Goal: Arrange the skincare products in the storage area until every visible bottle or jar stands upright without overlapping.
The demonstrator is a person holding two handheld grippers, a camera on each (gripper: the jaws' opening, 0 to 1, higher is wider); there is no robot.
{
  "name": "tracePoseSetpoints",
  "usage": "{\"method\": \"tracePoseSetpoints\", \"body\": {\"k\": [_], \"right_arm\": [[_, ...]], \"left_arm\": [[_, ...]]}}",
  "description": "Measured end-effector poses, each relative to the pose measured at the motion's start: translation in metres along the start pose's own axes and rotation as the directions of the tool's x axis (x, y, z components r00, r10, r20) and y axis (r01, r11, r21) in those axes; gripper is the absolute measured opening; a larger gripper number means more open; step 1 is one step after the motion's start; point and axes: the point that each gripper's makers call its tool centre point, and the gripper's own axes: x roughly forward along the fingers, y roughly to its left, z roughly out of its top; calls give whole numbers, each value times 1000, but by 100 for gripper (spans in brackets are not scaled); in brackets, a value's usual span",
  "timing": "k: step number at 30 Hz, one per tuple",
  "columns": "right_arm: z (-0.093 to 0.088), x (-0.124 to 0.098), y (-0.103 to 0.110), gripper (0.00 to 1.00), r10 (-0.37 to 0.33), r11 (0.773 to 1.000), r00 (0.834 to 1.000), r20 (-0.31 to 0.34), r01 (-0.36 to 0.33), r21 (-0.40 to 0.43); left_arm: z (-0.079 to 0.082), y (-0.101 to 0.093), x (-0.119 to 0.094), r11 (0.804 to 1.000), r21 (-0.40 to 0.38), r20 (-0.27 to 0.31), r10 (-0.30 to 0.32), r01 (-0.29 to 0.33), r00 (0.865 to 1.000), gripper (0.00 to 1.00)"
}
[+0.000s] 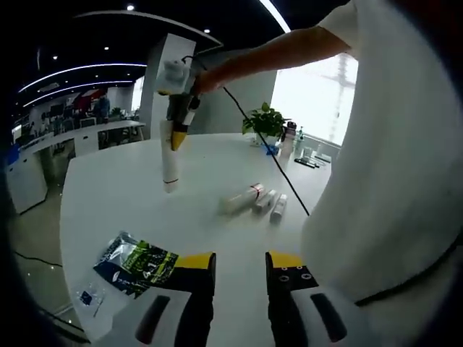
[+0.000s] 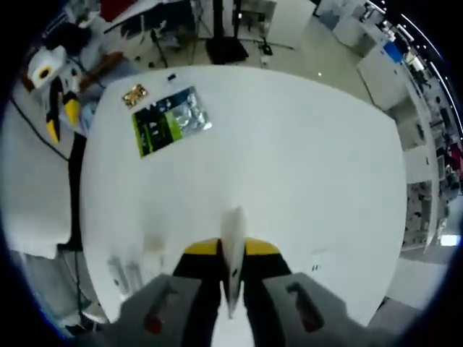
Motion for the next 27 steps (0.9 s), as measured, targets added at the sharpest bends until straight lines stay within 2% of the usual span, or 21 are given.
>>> {"method": "tracePoseSetpoints", "body": {"k": [3,6,11,19,27], "right_arm": [[-1,3,-1,8,16,1000,1000,2,-16,-3],[-12,10,-4,8,37,999,998,-42,-38,-36],[-27,11,-8,8,48,998,997,-64,-50,-35],[-62,5,-12,8,58,998,993,-100,-61,-26],[-99,-2,-14,8,52,998,992,-116,-49,29]], "left_arm": [[1,1,-1,1000,-5,2,-2,2,1000,25],[0,2,-1,1000,-13,-5,-7,7,1000,24],[-4,3,1,1000,-19,-15,-10,9,1000,24],[-3,4,6,1000,-20,-21,-15,15,1000,24],[-4,5,9,1000,-10,-35,-22,22,999,24]]}}
